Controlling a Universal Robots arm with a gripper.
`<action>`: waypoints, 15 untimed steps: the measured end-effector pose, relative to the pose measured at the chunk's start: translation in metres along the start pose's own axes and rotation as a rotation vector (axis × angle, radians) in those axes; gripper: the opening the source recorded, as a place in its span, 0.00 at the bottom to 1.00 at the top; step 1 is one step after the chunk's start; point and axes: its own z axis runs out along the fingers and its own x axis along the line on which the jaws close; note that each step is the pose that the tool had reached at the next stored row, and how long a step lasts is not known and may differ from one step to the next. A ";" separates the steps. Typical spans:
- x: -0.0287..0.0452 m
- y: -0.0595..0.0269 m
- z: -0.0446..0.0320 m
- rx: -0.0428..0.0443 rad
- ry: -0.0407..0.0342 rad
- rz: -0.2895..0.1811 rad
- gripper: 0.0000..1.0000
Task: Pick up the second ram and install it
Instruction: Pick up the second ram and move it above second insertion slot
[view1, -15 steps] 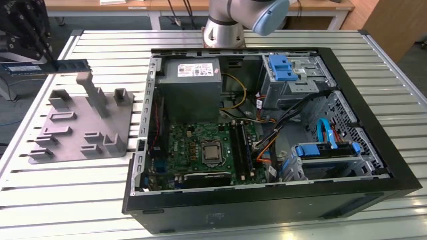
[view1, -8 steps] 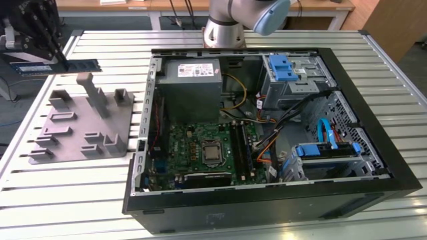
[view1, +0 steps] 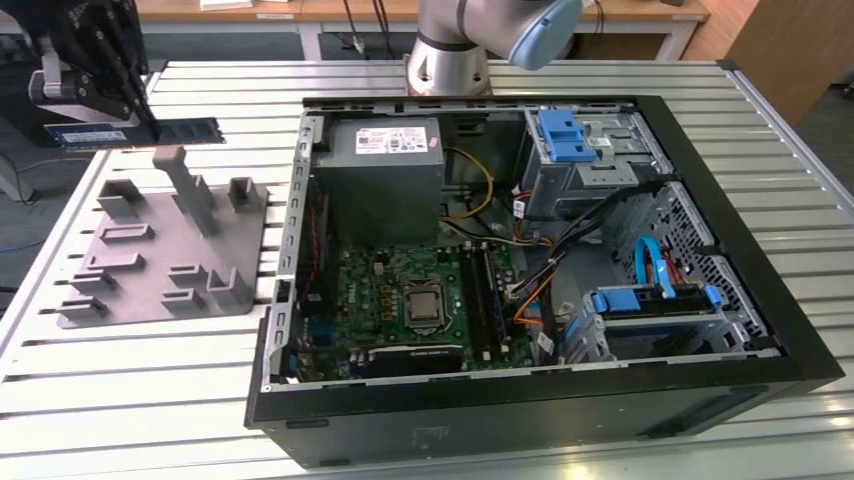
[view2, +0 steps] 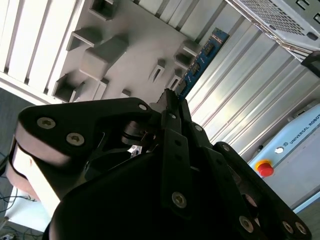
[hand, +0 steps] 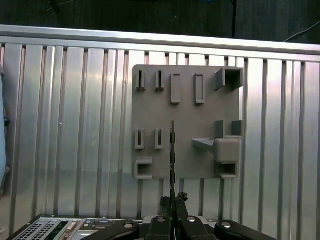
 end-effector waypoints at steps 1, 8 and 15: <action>0.0000 -0.0020 0.0000 0.0001 -0.0001 0.000 0.14; 0.0005 -0.0171 -0.0003 0.0000 0.0000 0.000 0.14; 0.0010 -0.0322 -0.0006 0.0001 0.0000 0.000 0.14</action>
